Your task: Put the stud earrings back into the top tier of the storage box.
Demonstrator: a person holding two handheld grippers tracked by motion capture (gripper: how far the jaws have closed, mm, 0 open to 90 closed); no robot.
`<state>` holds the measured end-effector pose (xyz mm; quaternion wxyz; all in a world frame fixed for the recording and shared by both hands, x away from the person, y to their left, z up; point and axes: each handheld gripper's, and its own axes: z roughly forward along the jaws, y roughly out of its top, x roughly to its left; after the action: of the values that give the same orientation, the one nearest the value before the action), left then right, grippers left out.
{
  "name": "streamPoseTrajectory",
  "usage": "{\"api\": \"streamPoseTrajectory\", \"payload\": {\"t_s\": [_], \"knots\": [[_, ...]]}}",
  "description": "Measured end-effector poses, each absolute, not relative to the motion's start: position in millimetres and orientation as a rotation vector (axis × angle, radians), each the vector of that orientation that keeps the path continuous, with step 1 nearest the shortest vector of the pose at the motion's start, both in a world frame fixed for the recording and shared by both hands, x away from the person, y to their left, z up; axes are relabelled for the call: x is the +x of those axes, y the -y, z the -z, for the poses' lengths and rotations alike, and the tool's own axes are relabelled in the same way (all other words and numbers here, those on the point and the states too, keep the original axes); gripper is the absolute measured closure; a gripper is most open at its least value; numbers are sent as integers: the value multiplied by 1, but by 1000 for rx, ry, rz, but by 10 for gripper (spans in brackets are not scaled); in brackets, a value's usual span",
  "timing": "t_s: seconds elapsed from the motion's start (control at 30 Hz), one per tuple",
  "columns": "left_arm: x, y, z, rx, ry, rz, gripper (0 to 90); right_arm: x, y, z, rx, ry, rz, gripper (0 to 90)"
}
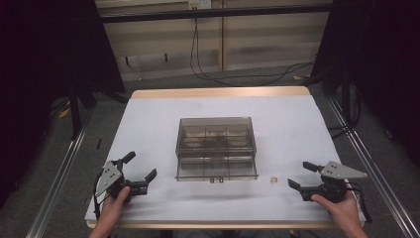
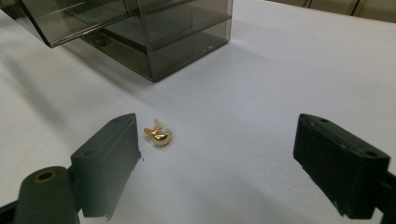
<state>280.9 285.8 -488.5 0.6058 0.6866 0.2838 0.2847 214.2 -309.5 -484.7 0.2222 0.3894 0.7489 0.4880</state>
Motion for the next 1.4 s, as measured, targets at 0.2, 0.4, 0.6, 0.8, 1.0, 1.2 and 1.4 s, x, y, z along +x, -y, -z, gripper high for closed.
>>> {"api": "streamPoseTrajectory", "payload": {"t_s": [0.2, 0.4, 0.6, 0.8, 1.0, 1.2, 1.4], "knots": [[281, -286, 489, 1584, -651, -660, 8, 215, 307, 485, 1063, -2098, -1330, 113], [281, -287, 488, 1594, -653, -663, 8, 222, 305, 485, 1098, -2180, -1298, 169], [281, -286, 488, 1590, -655, -652, 8, 229, 302, 483, 1135, -2227, -1248, 229], [281, -286, 488, 1593, -653, -659, 8, 230, 291, 470, 1096, -2330, -1196, 388], [282, -286, 488, 1593, -654, -658, 8, 236, 280, 461, 1180, -2440, -1080, 418], [282, -286, 488, 1594, -654, -660, 8, 244, 268, 450, 1141, -2563, -1036, 466], [281, -286, 488, 1590, -656, -655, 8, 256, 259, 446, 1120, -2680, -950, 525]]}}
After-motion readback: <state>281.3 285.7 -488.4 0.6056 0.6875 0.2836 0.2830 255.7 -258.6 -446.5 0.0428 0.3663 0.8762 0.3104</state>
